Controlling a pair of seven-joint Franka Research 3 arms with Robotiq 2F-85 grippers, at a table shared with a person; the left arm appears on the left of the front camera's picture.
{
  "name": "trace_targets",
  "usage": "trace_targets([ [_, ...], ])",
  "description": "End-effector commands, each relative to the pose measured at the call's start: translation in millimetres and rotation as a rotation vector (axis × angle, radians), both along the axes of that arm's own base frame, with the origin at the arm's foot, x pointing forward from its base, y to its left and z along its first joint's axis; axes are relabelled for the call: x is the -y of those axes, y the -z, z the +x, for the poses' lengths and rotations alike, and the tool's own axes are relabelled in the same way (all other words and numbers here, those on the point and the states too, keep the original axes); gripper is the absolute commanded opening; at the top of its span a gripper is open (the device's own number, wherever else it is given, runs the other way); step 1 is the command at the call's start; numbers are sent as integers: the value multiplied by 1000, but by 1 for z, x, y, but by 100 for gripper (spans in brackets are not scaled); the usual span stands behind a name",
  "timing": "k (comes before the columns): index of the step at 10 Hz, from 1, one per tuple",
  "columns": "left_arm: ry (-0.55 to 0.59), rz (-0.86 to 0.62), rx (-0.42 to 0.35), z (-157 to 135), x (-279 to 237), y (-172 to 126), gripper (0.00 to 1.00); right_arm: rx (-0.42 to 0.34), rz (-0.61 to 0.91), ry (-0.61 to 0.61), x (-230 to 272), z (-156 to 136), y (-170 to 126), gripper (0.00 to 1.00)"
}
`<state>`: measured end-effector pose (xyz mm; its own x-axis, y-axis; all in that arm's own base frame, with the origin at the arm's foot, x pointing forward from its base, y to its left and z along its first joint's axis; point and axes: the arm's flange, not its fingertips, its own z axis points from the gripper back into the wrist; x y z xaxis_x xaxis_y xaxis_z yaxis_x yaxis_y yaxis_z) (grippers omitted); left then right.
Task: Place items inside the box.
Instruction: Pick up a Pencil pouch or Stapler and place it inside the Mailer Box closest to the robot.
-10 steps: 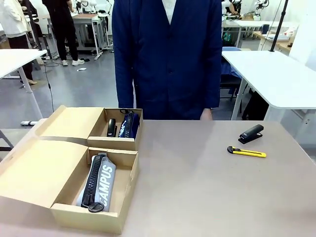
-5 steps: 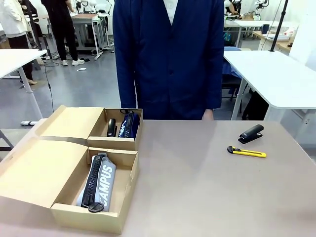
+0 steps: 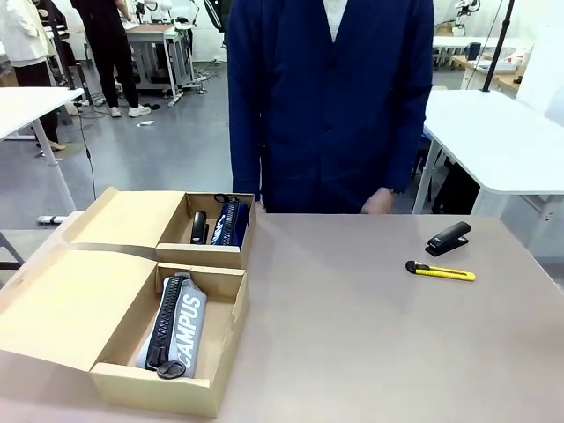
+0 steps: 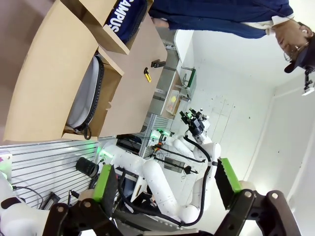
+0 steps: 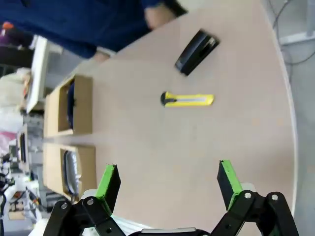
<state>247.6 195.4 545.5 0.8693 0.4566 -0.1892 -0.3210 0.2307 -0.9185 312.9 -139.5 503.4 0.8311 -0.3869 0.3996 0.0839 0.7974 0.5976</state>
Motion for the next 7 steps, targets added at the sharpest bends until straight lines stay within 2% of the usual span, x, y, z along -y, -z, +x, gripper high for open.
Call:
trace_targets([
  [1, 14, 6, 5, -4, -1, 0, 100, -43, 42, -55, -9, 6, 8, 100],
  [2, 14, 6, 5, -4, -1, 0, 100, 0, 0, 0, 0, 0, 0, 100],
  [3, 14, 6, 5, -4, -1, 0, 100, -6, -101, -134, -10, -6, -5, 100],
  [4, 14, 6, 5, -4, -1, 0, 100, 98, -270, -264, -1, 12, -5, 100],
  [5, 14, 6, 5, -4, -1, 0, 100, 171, -440, -451, 7, 36, -1, 100],
  [6, 14, 6, 5, -4, -1, 0, 100, 214, -516, -893, 0, 53, 7, 100],
  [7, 14, 6, 5, -4, -1, 0, 100, 290, -507, -1042, -12, 71, 10, 100],
])
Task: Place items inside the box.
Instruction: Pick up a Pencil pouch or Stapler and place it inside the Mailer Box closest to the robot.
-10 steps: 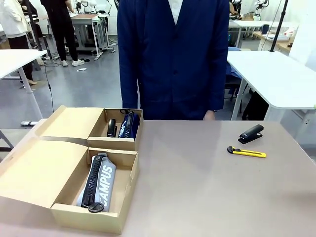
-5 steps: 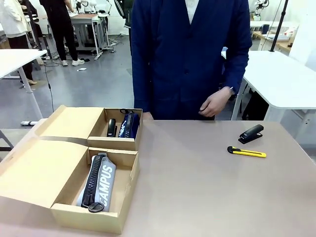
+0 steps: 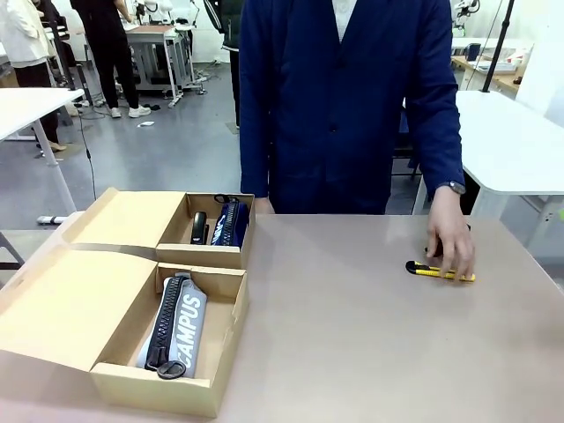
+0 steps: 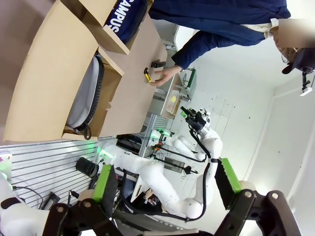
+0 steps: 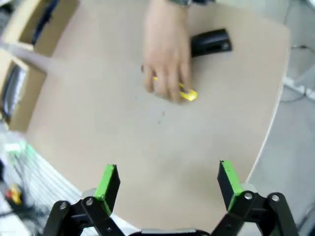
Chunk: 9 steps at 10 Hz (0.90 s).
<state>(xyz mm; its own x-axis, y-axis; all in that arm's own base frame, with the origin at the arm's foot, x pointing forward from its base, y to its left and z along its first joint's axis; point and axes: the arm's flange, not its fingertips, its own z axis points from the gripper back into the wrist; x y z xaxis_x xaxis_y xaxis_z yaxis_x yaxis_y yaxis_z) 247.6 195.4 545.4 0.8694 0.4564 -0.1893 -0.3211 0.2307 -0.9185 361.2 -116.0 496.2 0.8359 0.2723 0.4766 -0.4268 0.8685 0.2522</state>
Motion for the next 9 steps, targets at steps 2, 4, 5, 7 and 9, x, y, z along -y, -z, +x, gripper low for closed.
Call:
trace_targets([
  [2, 14, 6, 5, -4, -1, 0, 100, 101, -19, -404, 7, 67, 18, 100],
  [4, 14, 6, 5, -4, -1, 0, 100, 128, 272, -360, 85, 3, -12, 100],
  [5, 14, 6, 5, -4, -1, 0, 100, 92, 252, -509, 114, -36, -12, 100],
  [7, 14, 6, 5, -4, -1, 0, 100, 130, 264, -550, 129, -73, 1, 100],
  [9, 14, 6, 5, -4, -1, 0, 100, 185, 294, -530, 126, -64, 13, 100],
])
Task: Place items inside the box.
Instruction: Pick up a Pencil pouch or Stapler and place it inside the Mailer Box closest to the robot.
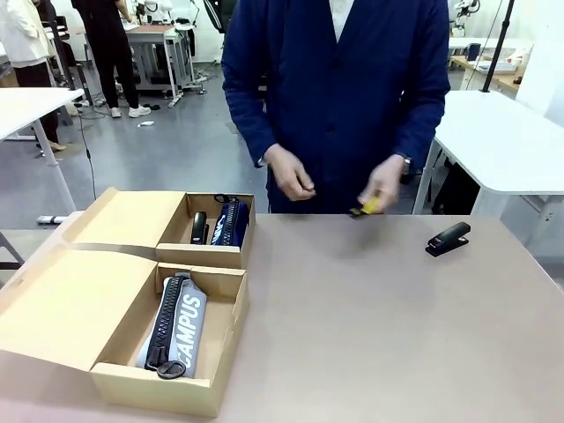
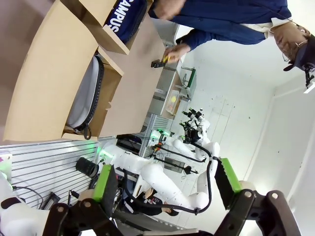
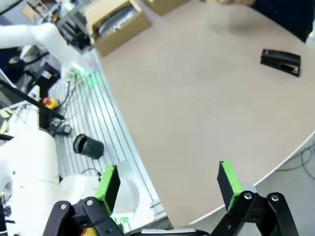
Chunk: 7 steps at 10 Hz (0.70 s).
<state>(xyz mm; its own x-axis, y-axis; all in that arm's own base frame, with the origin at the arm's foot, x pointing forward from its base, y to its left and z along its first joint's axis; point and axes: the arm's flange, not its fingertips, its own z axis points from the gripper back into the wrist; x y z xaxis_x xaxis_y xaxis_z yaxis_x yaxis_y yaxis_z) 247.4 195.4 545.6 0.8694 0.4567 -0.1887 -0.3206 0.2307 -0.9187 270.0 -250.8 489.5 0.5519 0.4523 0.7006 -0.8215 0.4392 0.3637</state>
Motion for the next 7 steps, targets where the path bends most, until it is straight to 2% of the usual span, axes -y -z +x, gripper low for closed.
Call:
trace_targets([
  [1, 14, 6, 4, -4, -1, 0, 100, 40, -1, -23, -10, 31, 8, 100],
  [3, 14, 6, 4, -4, -1, 0, 100, -2, -19, 17, -14, 43, 8, 100],
  [4, 14, 6, 4, -4, -1, 0, 100, -75, -45, 141, -26, 60, 6, 100],
  [5, 14, 6, 4, -4, -1, 0, 100, -103, -147, 191, -52, 84, 7, 100],
  [7, 14, 6, 4, -4, -1, 0, 100, -135, -308, 116, -112, 156, 20, 100],
])
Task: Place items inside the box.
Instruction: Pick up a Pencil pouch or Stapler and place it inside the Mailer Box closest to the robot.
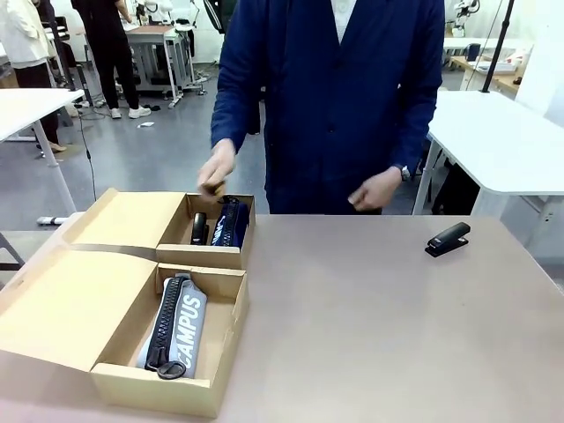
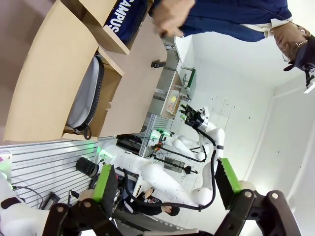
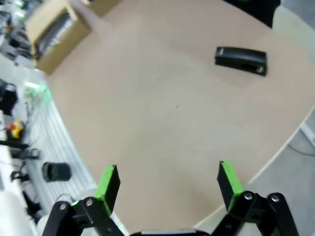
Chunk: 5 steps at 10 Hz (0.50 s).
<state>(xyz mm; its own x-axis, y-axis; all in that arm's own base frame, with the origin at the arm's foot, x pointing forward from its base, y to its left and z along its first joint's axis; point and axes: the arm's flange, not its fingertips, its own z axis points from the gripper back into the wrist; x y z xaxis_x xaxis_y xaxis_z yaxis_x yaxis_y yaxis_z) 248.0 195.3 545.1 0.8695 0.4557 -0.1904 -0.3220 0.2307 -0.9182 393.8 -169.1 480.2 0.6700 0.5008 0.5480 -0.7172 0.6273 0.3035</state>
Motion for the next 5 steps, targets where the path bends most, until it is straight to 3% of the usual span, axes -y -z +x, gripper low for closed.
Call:
trace_targets([
  [1, 13, 6, 6, -4, -1, -1, 100, -65, -140, -44, -58, 63, 24, 100],
  [2, 13, 6, 6, -4, -1, -1, 100, -129, -177, 79, -78, 78, 33, 100],
  [3, 13, 6, 6, -4, -1, -1, 100, -15, -64, -23, -42, 33, 11, 100],
  [5, 13, 6, 6, -4, -1, -1, 100, -15, -64, -23, -42, 33, 11, 100],
])
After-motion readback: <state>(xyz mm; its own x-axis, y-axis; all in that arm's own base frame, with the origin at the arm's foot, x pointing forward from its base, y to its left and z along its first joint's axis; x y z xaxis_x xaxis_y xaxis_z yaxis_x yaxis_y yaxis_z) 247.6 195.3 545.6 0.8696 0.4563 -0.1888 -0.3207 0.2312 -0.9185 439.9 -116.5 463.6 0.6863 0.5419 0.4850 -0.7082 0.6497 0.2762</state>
